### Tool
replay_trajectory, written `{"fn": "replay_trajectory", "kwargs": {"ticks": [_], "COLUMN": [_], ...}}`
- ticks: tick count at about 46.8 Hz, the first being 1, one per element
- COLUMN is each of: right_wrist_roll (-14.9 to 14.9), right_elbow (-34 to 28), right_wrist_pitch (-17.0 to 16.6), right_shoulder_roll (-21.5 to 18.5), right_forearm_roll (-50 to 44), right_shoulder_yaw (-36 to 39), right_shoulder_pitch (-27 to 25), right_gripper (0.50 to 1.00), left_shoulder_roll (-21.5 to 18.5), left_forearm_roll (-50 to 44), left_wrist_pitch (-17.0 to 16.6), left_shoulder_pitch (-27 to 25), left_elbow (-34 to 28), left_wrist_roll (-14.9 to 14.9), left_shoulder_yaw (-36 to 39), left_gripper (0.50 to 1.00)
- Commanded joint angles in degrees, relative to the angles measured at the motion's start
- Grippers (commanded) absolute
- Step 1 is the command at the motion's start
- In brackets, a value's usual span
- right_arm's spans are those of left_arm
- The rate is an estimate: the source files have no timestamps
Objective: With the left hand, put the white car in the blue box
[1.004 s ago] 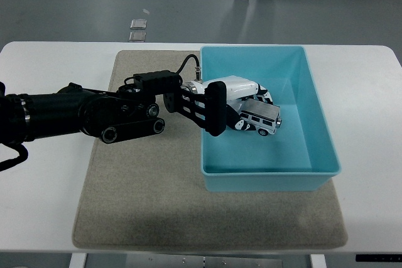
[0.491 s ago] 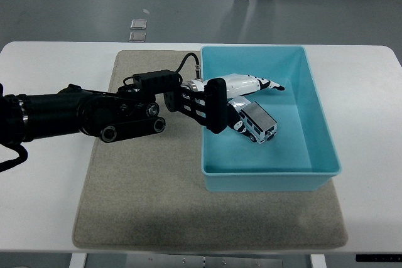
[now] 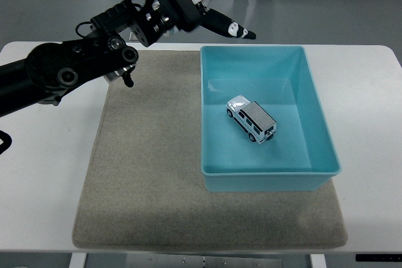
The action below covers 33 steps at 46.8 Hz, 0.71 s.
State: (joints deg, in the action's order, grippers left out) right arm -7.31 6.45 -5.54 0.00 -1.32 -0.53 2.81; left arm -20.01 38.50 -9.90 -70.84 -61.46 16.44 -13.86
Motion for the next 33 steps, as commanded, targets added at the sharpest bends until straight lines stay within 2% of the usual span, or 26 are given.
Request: {"fn": "replay_trajectory", "kwargs": {"ticks": [1, 6, 12, 16, 23, 30, 33], "right_wrist_roll": [0.0, 0.0, 0.0, -0.1, 0.0, -0.1, 0.0], "right_elbow": [0.1, 0.1, 0.1, 0.1, 0.1, 0.1, 0.1], "right_wrist_pitch": [0.0, 0.0, 0.0, 0.0, 0.0, 0.0, 0.0], "right_shoulder_roll": [0.0, 0.0, 0.0, 0.0, 0.0, 0.0, 0.0], "right_forearm_roll": [0.0, 0.0, 0.0, 0.0, 0.0, 0.0, 0.0], "right_shoulder_yaw": [0.1, 0.1, 0.0, 0.0, 0.0, 0.0, 0.0], "right_shoulder_pitch": [0.0, 0.0, 0.1, 0.0, 0.0, 0.0, 0.0], "right_gripper": [0.936, 0.936, 0.936, 0.936, 0.936, 0.936, 0.936], "left_shoulder_roll": [-2.1, -4.4, -5.2, -5.4, -5.5, -5.8, -5.5], "left_forearm_roll": [-12.0, -23.6, -33.5, -38.7, -40.9, -41.9, -42.2], "left_wrist_pitch": [0.2, 0.1, -0.3, -0.8, 0.4, 6.3, 8.7], "left_shoulder_pitch": [0.4, 0.9, 1.5, 1.8, 2.6, 4.2, 5.3], "left_elbow": [1.4, 4.9, 9.6, 11.5, 15.0, 20.0, 22.6], "left_wrist_roll": [0.0, 0.0, 0.0, 0.1, -0.4, -1.0, 0.1], "left_shoulder_yaw": [-0.5, -0.6, -1.3, -2.4, -2.4, -3.3, -4.3], "left_gripper": [0.996, 0.996, 0.996, 0.977, 0.996, 0.996, 0.999]}}
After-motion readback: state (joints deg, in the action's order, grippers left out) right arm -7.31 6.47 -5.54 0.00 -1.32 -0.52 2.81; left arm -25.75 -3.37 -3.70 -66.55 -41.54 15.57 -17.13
